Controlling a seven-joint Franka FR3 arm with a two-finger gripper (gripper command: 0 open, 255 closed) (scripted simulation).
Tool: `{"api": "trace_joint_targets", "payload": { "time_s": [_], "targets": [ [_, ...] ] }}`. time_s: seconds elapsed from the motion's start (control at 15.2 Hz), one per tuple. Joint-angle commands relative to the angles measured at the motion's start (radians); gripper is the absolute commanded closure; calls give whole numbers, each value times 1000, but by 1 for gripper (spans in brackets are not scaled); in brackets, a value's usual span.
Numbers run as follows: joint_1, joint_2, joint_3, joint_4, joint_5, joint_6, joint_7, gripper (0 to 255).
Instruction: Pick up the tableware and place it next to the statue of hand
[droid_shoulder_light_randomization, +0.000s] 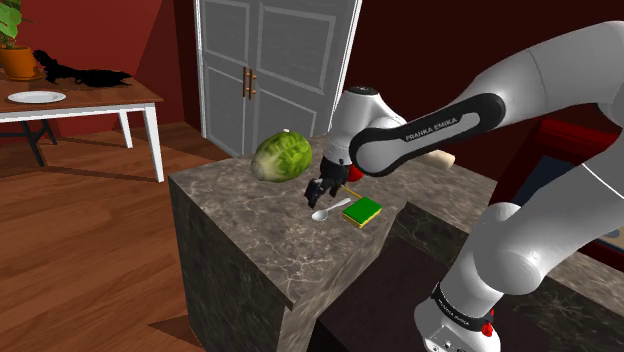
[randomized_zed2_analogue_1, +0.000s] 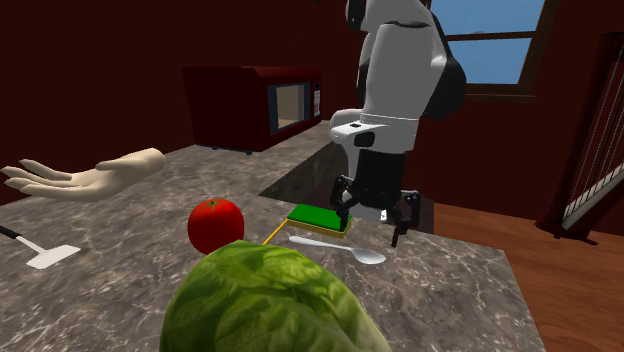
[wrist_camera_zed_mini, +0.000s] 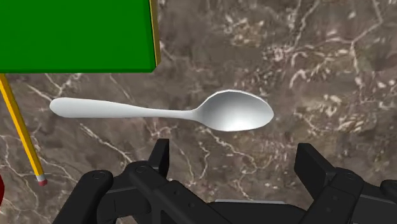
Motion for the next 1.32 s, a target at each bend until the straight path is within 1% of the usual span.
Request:
{"api": "trace_joint_targets", "payload": {
  "time_s": [0.0,0.46,0.99,1.06,1.25],
  "targets": [
    [4,26,13,-3,-4,45,16,0],
    [-13,124,20,-29,-33,168,36,0],
    [-13,124,20,-29,-33,168,36,0],
    [-13,124,20,-29,-33,168,36,255],
    [-13,124,20,-29,-33,168,36,255]
  ]
}}
